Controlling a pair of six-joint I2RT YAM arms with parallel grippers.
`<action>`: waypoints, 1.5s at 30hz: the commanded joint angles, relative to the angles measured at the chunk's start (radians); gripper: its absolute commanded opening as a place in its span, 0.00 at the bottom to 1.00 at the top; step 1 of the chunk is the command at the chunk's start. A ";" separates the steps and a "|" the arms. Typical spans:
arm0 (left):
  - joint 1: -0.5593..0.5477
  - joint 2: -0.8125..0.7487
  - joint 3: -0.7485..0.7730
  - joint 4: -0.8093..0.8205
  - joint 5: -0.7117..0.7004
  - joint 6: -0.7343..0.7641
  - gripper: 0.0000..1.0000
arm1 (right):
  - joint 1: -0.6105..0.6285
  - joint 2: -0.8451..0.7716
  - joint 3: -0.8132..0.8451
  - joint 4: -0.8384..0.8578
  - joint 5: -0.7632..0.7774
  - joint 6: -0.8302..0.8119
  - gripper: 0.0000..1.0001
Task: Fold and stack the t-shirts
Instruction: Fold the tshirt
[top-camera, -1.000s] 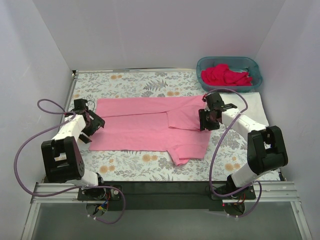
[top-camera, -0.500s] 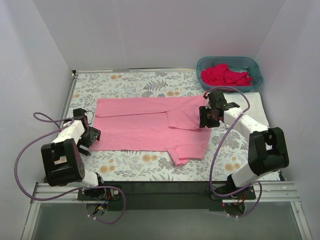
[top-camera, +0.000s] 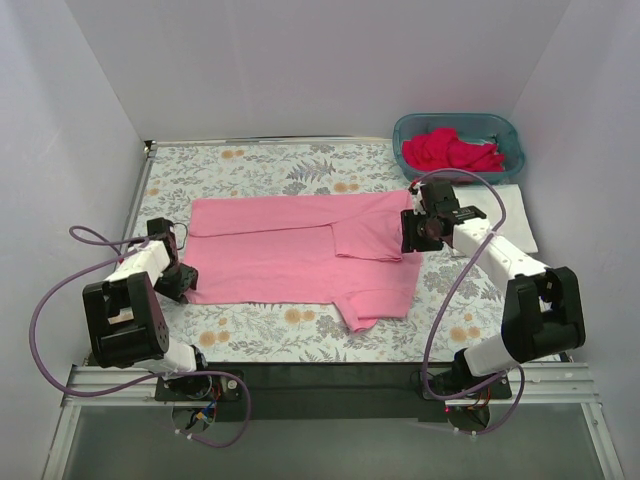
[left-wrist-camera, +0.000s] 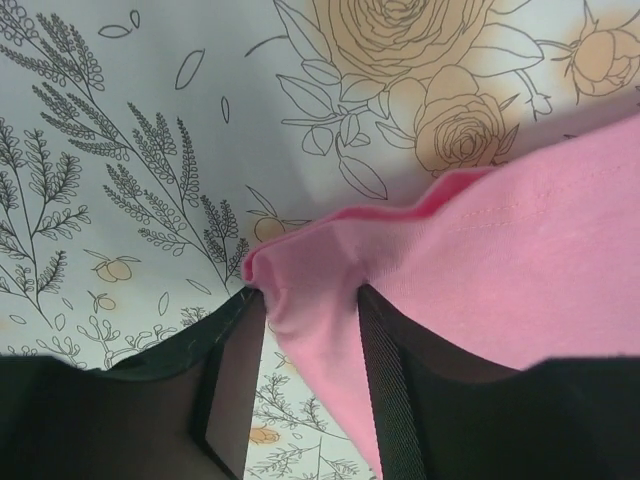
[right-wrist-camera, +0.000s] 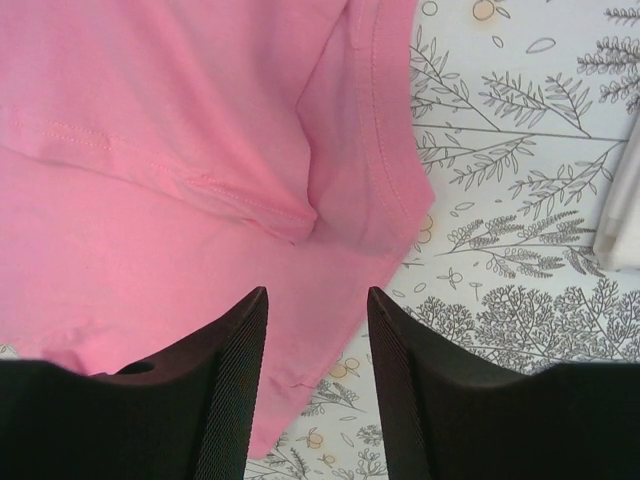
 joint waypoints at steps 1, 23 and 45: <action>0.001 0.067 -0.061 0.088 0.024 0.004 0.34 | -0.025 -0.044 -0.022 -0.044 0.021 0.026 0.43; 0.001 -0.036 -0.060 0.091 0.102 0.017 0.00 | -0.090 -0.059 -0.221 -0.112 -0.227 0.207 0.42; 0.001 -0.044 -0.067 0.099 0.082 0.033 0.00 | -0.051 0.042 -0.253 -0.048 -0.181 0.252 0.18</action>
